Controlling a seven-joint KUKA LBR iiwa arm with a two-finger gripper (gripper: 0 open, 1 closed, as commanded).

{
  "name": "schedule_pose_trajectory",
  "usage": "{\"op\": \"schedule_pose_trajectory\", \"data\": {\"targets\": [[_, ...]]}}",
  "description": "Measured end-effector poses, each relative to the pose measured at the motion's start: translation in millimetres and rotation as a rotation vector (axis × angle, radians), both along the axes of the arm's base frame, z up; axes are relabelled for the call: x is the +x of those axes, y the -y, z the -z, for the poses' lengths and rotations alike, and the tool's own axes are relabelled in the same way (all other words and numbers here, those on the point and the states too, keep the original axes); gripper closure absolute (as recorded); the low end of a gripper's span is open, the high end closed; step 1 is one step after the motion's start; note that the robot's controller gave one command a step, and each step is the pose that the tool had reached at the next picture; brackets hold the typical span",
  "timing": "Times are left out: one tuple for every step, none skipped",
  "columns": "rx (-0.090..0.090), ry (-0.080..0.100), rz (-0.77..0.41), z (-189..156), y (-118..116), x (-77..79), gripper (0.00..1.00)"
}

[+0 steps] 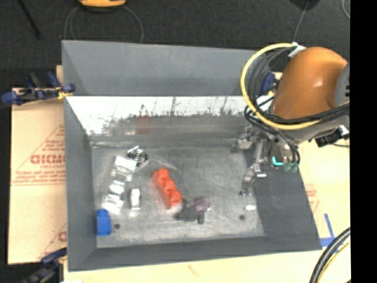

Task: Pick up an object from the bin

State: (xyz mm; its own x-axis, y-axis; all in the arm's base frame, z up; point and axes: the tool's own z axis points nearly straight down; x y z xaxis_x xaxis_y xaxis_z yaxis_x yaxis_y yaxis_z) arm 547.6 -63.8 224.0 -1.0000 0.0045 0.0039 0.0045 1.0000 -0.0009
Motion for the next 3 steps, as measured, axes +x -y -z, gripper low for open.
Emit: {"op": "schedule_pose_trajectory", "data": {"targets": [[0.002,-0.004,0.159,99.3,-38.5,-72.1,0.00],[0.000,0.017,0.193,151.6,-50.1,-67.5,0.00],[0.000,0.015,0.189,149.5,-50.0,-67.8,1.00]]}}
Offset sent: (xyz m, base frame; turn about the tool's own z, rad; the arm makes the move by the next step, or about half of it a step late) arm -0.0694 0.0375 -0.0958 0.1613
